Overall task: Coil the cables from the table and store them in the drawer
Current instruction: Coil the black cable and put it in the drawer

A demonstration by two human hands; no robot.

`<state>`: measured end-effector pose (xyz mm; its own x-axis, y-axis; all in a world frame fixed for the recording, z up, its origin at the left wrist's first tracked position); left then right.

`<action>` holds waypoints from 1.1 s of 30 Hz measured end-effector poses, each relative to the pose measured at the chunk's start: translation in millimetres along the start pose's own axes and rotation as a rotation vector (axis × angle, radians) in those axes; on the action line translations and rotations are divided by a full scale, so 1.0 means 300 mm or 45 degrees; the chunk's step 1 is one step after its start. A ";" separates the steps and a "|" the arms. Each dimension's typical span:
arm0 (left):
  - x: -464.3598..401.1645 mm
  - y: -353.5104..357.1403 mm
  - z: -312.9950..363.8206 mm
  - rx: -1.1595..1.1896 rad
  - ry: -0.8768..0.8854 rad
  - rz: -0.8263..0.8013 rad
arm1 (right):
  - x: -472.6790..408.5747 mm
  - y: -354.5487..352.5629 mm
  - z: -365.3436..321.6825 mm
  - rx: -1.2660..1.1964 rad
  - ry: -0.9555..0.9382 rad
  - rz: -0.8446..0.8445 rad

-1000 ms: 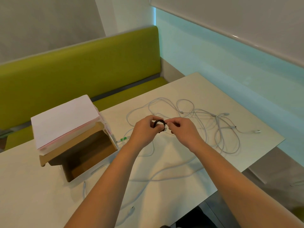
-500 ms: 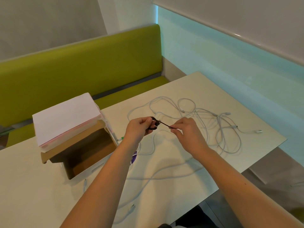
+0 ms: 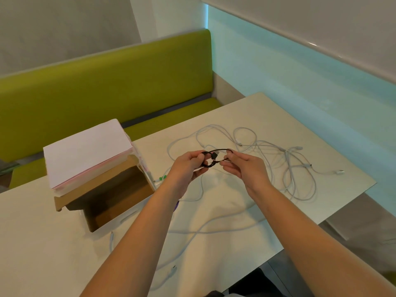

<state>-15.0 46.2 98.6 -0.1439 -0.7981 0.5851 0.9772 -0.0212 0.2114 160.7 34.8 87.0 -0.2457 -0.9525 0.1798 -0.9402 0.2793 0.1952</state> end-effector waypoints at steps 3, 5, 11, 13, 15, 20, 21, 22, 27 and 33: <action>-0.003 0.008 -0.013 -0.041 0.024 0.053 | 0.009 0.019 -0.006 -0.149 0.068 -0.015; -0.007 0.016 -0.021 -0.043 0.033 0.072 | 0.011 0.030 -0.006 -0.218 0.122 -0.039; -0.003 0.017 -0.025 -0.060 0.028 0.101 | 0.013 0.046 0.011 -0.059 0.260 -0.135; 0.001 0.022 -0.026 -0.077 0.013 0.089 | 0.008 0.048 0.016 -0.069 0.261 -0.105; 0.003 0.027 -0.025 -0.087 0.004 0.072 | 0.004 0.050 0.018 -0.076 0.253 -0.086; -0.001 0.034 -0.026 -0.093 -0.018 0.026 | 0.010 0.057 0.012 -0.080 0.319 -0.135; -0.001 0.035 -0.027 -0.089 -0.022 0.027 | 0.015 0.058 0.010 -0.064 0.348 -0.169; -0.002 0.034 -0.027 -0.086 -0.021 0.030 | 0.020 0.059 0.010 -0.045 0.377 -0.214; -0.001 0.035 -0.022 -0.059 0.024 0.083 | 0.056 0.085 -0.006 -0.322 0.489 -0.473; 0.001 0.052 -0.037 -0.050 -0.013 0.019 | 0.059 0.101 -0.007 -0.280 0.391 -0.502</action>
<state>1.8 39.0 93.4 -0.1304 -0.7922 0.5961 0.9846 -0.0331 0.1714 128.3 26.6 98.0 0.2268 -0.9201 0.3195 -0.8675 -0.0417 0.4958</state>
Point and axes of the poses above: each hand's wrist, its own x-axis away from the middle knuckle, its own y-axis out of the palm, z = x × y, the point moved 5 cm from there along -x, towards the middle knuckle, and after that the axes turned 12 degrees about -y, right-handed, at the moved point
